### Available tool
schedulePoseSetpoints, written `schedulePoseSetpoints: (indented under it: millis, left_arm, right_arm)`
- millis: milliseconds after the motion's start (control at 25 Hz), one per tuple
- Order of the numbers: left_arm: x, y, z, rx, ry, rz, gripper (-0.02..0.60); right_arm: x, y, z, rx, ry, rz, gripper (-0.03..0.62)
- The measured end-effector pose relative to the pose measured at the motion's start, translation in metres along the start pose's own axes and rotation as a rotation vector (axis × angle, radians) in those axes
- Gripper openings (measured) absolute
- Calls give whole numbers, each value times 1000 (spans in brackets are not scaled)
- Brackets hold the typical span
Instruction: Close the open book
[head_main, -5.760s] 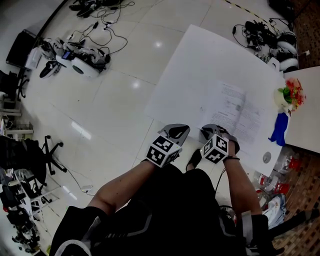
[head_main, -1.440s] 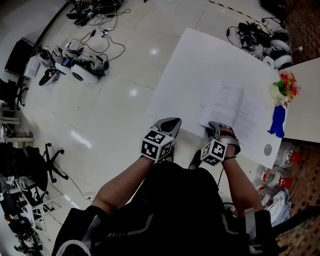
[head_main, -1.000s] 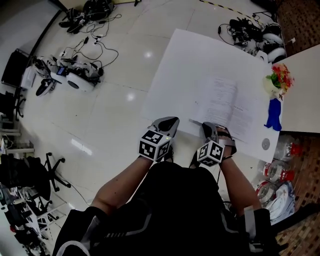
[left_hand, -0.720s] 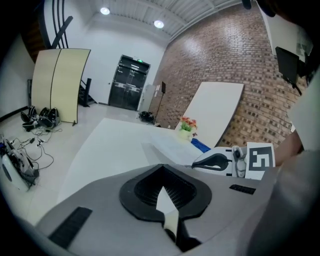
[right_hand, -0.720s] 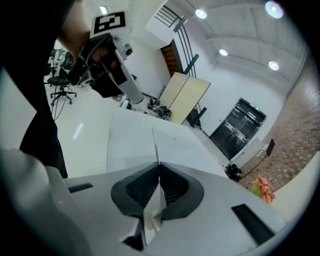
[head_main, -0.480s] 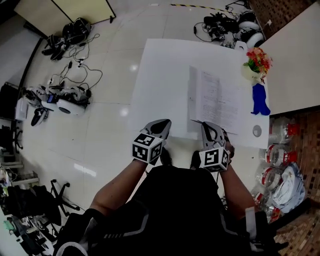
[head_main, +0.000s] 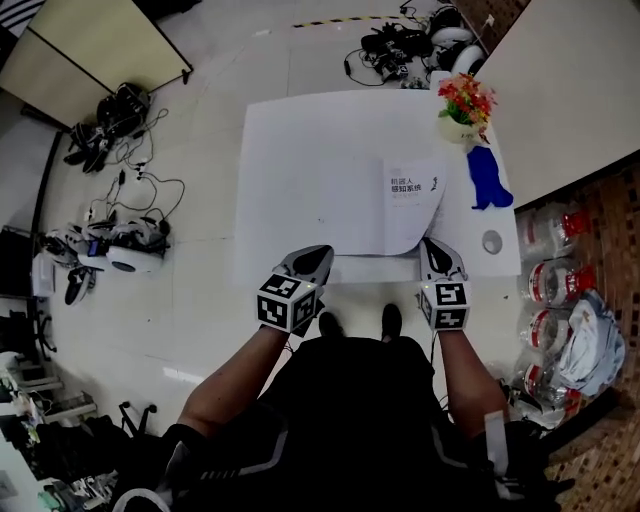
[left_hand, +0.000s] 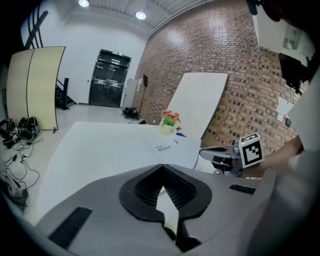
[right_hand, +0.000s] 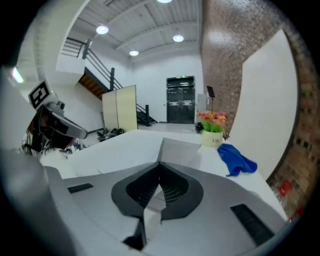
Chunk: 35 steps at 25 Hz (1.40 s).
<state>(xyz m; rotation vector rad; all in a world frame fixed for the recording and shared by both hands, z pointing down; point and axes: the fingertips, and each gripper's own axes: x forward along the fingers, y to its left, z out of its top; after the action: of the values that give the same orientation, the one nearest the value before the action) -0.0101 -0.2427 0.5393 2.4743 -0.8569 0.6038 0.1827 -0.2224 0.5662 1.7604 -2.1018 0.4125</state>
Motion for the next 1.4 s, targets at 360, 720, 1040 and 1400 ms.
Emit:
schedulePoseSetpoints:
  millis: [360,720,1040,1400]
  left_arm:
    - [8,-8,-1,27,36,13,-6]
    - [14,-8,-4,-10,19,1,-6]
    - [11,6,2,-41,-30,0,-6]
    - [-12,37,2,-105,-101,59,-6]
  right_arm:
    - [1,-59,-76,344,126,-53,2]
    - [-8,-68,-108,399,223,-87,2]
    - [-4,-47,-71,255,222,-51,3]
    - [32,60,19,-326,169,204,6]
